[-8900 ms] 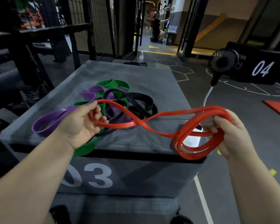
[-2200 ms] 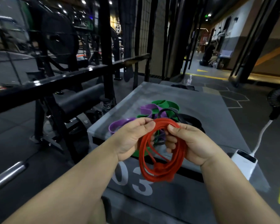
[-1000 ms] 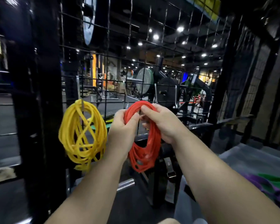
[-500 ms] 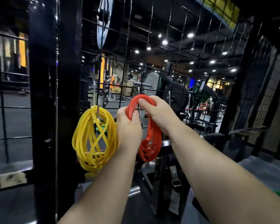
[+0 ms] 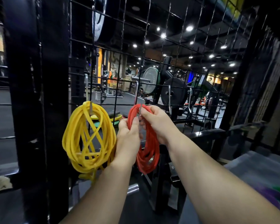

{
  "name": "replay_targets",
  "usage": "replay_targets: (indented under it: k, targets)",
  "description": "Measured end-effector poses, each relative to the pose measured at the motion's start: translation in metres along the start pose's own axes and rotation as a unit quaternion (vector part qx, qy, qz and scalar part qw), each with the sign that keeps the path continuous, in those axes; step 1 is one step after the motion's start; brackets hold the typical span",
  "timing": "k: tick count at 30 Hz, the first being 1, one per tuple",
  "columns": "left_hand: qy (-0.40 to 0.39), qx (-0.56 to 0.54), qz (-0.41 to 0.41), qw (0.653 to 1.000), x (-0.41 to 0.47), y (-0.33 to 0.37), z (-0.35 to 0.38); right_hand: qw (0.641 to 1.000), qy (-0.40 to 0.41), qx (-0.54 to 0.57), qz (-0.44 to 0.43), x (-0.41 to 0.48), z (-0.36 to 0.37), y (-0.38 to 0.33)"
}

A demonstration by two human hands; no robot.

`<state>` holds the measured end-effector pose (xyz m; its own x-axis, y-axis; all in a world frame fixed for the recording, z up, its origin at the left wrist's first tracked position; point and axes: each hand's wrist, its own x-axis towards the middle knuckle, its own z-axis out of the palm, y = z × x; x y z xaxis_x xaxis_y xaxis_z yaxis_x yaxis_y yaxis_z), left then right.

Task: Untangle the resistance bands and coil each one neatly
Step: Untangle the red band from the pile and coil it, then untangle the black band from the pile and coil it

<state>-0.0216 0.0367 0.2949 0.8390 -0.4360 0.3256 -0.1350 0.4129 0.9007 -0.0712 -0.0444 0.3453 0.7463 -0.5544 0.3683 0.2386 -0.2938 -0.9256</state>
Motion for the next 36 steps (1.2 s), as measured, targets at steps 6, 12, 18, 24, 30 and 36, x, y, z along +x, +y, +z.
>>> replay_targets:
  k: [6,12,18,24,30,36]
  targets:
    - [-0.037,0.046,-0.036,0.998,-0.021,-0.015,-0.008,0.998,-0.011,0.022,0.064,-0.022,-0.004,0.016]
    - [-0.045,0.049,-0.043,0.997,-0.041,-0.042,-0.015,0.997,0.002,-0.006,0.077,-0.046,-0.012,0.045]
    - [-0.023,0.027,-0.046,0.998,-0.065,-0.065,-0.007,0.993,0.039,-0.071,0.083,-0.069,-0.017,0.073]
    - [-0.002,-0.003,-0.112,0.994,-0.080,-0.105,0.004,0.988,0.085,-0.080,0.100,-0.095,-0.030,0.098]
    - [-0.001,0.013,-0.163,0.987,-0.087,-0.120,0.034,0.973,0.165,-0.113,0.119,-0.113,-0.075,0.112]
    - [-0.164,0.100,-0.201,0.961,-0.117,-0.139,0.117,0.932,0.312,-0.054,0.174,-0.155,-0.146,0.138]
